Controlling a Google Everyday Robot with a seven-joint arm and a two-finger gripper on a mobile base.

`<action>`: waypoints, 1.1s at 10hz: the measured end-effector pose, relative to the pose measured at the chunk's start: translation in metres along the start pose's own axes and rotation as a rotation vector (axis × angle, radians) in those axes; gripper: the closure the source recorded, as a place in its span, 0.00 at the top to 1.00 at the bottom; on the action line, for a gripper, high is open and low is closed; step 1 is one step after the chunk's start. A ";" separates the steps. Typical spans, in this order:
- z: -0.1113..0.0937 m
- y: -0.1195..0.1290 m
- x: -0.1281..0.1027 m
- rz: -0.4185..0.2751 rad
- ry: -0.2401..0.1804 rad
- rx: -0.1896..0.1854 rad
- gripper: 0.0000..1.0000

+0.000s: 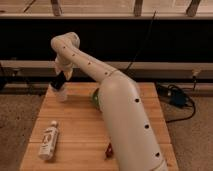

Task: Place the eraser in the ceramic cup

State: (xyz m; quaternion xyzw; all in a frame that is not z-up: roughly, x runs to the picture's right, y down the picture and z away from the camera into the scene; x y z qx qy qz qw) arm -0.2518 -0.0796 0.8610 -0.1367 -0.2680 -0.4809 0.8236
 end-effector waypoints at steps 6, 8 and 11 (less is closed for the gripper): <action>0.011 -0.019 -0.013 -0.053 -0.036 0.020 0.00; 0.017 -0.023 -0.017 -0.059 -0.051 0.028 0.00; 0.022 -0.021 -0.016 -0.057 -0.062 0.033 0.08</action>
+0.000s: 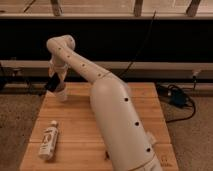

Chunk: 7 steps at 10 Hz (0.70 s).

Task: Place the eraser in the ceramic cup

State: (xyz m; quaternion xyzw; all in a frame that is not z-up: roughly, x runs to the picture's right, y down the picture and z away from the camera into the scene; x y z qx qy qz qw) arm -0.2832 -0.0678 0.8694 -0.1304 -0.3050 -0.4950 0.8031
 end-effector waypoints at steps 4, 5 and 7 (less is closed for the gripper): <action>-0.004 0.007 0.003 0.008 0.007 0.001 0.47; -0.003 0.006 0.002 0.005 0.006 0.001 0.56; -0.007 0.010 0.004 0.008 0.010 0.000 0.75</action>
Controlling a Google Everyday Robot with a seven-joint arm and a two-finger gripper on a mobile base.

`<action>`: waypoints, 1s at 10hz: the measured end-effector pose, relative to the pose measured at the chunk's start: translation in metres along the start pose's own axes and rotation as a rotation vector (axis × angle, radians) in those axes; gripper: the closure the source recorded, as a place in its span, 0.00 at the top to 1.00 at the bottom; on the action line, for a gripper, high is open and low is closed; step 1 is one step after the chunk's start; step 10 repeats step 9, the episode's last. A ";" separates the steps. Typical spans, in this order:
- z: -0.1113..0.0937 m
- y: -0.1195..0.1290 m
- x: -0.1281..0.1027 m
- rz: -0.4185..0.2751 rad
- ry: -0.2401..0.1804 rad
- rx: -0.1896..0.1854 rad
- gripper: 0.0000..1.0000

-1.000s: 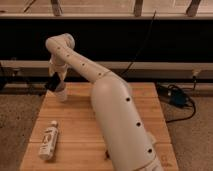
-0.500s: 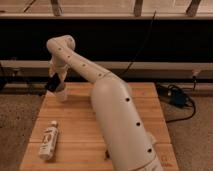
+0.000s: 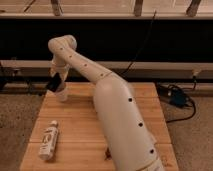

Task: Place the eraser in the ceramic cup

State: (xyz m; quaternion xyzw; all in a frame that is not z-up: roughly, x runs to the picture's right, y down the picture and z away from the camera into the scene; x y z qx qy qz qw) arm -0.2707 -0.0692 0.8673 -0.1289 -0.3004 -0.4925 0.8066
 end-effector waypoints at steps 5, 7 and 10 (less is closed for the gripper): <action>-0.006 0.007 0.004 0.003 0.002 0.000 0.80; -0.009 0.014 0.009 0.011 0.005 -0.002 0.80; -0.010 0.015 0.010 0.013 0.013 -0.005 0.80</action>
